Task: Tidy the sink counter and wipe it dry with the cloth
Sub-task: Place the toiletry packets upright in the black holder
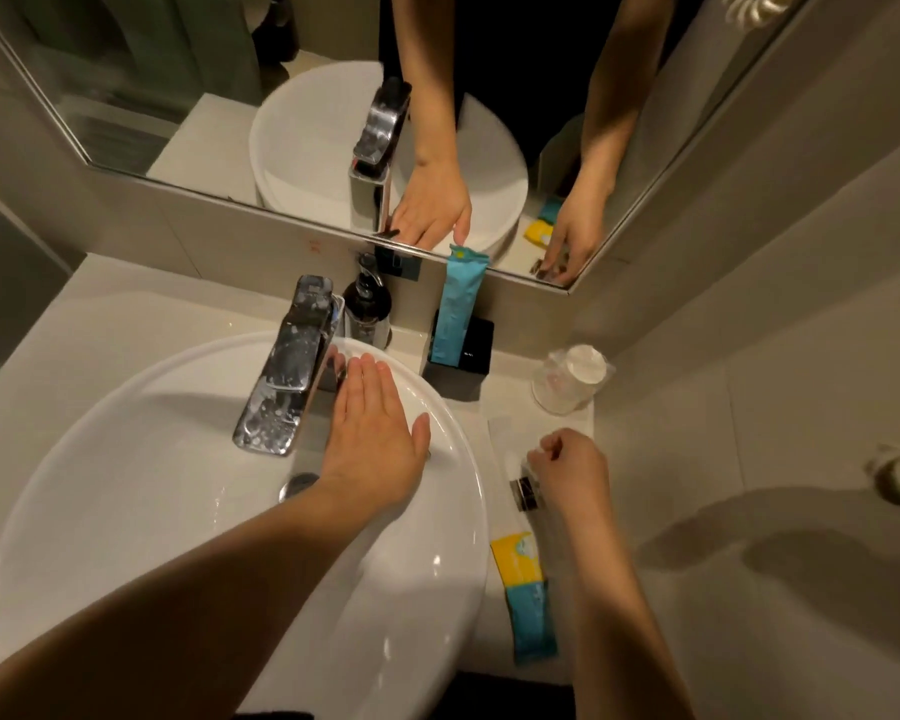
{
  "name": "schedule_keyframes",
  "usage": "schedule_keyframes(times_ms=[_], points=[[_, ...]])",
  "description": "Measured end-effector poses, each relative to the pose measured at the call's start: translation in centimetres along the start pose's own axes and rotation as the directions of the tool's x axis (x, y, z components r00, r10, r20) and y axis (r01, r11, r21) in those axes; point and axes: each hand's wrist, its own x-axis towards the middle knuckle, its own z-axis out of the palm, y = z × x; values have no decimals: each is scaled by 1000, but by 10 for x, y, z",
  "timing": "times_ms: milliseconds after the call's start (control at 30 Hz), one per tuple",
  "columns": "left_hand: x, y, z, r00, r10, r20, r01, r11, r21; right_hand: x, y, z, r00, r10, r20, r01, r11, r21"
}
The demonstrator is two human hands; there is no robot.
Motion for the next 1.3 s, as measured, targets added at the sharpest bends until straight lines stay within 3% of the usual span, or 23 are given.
schedule_keyframes(times_ms=[133,300,433,600,800,967,1200,1300], points=[[-1,0,5,1000,0,-29,0,1000,-17,-14,25,10,987,99,123,-73,976,-203],[-1,1,6,1000,-6,-17,6,1000,-26,-15,31,19,985,116,131,-93,981,-171],[-3,2,4,1000,0,-15,0,1000,-17,-15,32,10,990,33,136,-15,991,-131],[-3,4,3,1000,-11,-9,11,1000,-21,-27,0,-31,976,-176,-124,190,975,111],[-2,2,3,1000,-9,-1,9,1000,-29,-33,-89,-62,855,-392,-339,505,779,373],[-2,2,4,1000,-1,-13,1,999,-40,-5,-118,-43,857,-443,-264,515,751,413],[-3,2,6,999,-4,-35,3,1000,-29,29,-111,0,906,-395,-149,423,851,311],[-3,2,5,1000,-7,-25,7,1000,-22,36,-108,9,904,-396,-160,421,888,182]])
